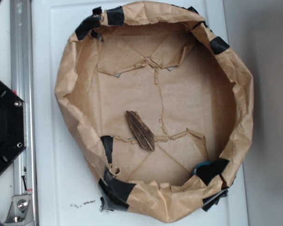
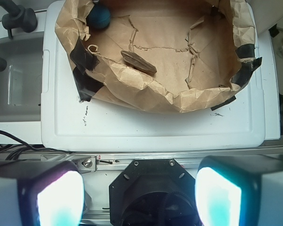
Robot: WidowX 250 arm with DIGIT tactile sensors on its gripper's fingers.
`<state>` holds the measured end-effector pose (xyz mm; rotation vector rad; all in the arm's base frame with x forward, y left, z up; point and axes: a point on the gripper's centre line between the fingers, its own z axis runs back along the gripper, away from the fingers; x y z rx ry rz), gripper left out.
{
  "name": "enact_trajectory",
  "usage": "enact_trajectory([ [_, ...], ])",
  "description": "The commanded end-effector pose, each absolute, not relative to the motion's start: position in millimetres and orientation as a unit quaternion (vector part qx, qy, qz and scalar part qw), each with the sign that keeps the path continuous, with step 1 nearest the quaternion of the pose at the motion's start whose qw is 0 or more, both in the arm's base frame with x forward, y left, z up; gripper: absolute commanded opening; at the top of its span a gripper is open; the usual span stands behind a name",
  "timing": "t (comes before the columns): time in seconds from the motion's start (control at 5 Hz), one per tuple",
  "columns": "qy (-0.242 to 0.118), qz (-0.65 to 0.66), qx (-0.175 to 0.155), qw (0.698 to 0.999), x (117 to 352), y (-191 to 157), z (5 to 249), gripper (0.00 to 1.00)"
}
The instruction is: Grab the blue ball.
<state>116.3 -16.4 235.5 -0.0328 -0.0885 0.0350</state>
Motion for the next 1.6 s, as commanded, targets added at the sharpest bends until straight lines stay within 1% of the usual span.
enact_trajectory([
  [0.0, -0.044, 0.017, -0.016, 0.999, 116.3, -16.4, 235.5, 1.00],
  [0.2, -0.123, -0.025, 0.029, 0.992, 159.1, 7.0, 210.2, 1.00],
  [0.4, -0.234, -0.046, -0.006, 0.971, 199.5, 21.1, 187.6, 1.00],
  [0.6, -0.222, -0.059, 0.015, 0.973, 230.3, 42.1, 170.3, 1.00],
  [0.8, -0.192, -0.084, -0.009, 0.978, 261.7, 52.2, 137.9, 1.00],
  [1.0, -0.188, -0.158, -0.030, 0.969, 281.5, 12.1, 120.7, 1.00],
  [1.2, -0.188, -0.212, -0.037, 0.958, 288.0, -28.4, 115.3, 1.00],
  [1.4, -0.204, -0.275, -0.051, 0.938, 297.0, -63.7, 99.6, 1.00],
])
